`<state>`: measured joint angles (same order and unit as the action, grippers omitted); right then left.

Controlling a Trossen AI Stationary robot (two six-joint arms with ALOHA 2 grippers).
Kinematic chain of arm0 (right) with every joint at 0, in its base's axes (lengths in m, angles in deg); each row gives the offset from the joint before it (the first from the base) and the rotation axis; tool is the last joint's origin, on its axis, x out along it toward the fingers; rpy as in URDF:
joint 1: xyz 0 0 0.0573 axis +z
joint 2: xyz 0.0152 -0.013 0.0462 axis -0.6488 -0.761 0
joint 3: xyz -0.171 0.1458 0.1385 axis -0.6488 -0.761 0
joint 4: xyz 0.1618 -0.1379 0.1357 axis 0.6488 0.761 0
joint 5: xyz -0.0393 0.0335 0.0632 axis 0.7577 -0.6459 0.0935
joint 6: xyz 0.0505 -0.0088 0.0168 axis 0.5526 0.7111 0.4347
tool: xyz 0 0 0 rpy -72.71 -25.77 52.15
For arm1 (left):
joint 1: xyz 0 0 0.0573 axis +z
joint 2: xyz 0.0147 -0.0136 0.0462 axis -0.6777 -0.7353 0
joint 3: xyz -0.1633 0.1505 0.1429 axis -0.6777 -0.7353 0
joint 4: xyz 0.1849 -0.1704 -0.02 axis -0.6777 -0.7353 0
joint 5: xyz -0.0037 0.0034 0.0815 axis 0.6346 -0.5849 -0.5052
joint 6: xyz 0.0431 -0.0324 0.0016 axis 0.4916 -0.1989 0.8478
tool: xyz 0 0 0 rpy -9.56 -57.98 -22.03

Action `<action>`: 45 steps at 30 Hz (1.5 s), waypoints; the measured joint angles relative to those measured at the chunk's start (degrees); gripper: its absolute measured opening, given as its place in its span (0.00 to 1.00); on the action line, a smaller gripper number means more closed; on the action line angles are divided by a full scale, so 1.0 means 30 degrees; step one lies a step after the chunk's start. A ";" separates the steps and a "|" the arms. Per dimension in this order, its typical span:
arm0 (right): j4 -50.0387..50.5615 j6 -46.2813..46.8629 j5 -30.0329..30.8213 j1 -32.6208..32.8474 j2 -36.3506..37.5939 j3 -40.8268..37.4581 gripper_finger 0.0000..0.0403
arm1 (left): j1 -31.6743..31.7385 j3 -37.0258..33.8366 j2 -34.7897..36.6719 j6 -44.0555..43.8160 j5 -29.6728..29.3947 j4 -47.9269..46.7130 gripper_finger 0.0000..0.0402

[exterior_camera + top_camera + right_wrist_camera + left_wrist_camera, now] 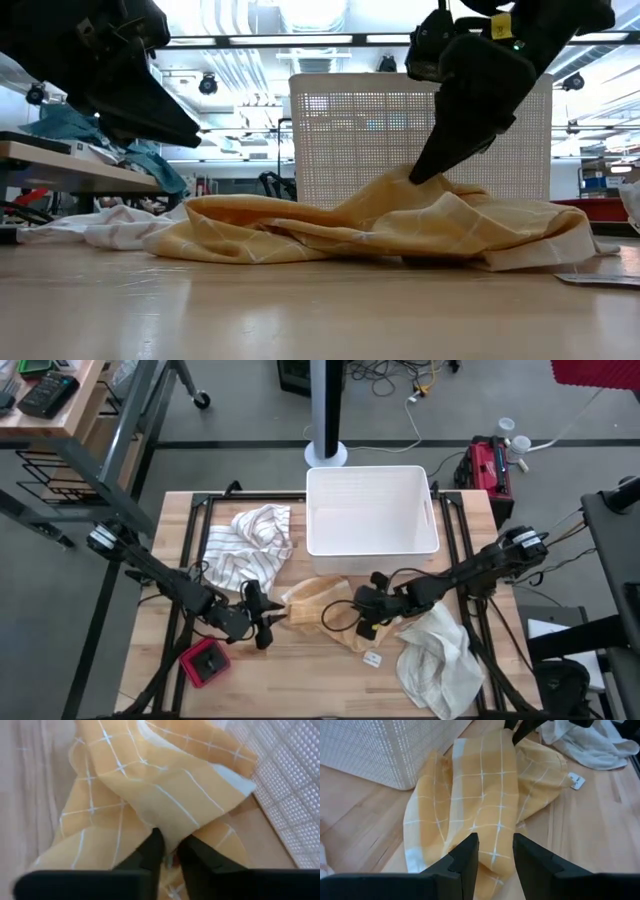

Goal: Fold towel
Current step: Fold the yellow towel

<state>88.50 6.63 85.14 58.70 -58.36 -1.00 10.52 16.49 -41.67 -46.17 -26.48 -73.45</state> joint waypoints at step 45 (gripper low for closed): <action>0.6898 -1.9346 0.5654 0.4499 -0.0073 0.8837 0.00 | 0.3480 0.2894 -0.1518 0.4277 0.5361 0.6288 0.33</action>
<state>109.19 -51.41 102.10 72.19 -58.58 25.51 20.97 25.17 -46.22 -33.33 -10.39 -54.59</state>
